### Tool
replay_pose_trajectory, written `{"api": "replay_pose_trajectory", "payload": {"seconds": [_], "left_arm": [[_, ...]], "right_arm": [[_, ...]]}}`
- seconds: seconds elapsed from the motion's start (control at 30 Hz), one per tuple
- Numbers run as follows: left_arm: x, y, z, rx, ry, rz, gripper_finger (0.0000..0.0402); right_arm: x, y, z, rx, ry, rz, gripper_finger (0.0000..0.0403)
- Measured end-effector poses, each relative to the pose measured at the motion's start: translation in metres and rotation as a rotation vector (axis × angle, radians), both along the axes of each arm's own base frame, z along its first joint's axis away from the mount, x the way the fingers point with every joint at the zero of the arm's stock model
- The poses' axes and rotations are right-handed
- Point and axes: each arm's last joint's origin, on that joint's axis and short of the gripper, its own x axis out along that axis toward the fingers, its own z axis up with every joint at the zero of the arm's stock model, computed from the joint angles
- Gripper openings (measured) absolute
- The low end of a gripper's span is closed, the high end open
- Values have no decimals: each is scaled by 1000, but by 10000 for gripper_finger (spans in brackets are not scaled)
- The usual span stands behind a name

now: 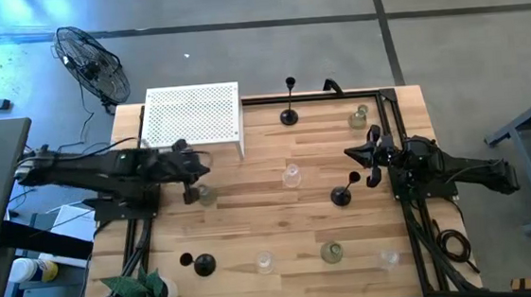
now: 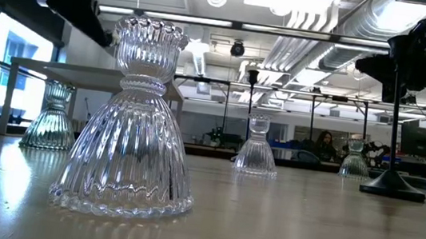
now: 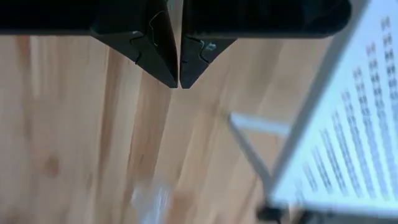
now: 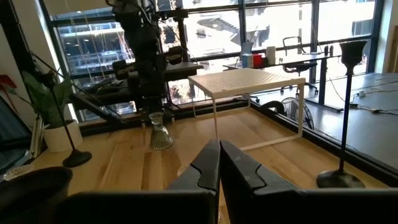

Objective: Pick & Place candle stick holders
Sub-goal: Put the left green candle holder on the shelf

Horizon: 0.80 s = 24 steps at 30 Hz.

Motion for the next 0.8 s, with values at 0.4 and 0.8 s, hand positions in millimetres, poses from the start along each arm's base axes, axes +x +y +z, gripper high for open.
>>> {"api": "replay_pose_trajectory", "payload": {"seconds": [0.4,0.8], "left_arm": [[36,-9,28,-263,234,-23,93],[25,-8,25,-266,339,66,265]], "right_arm": [[0,0,0,-15,4,0,2],[0,1,0,-23,5,28,2]]}}
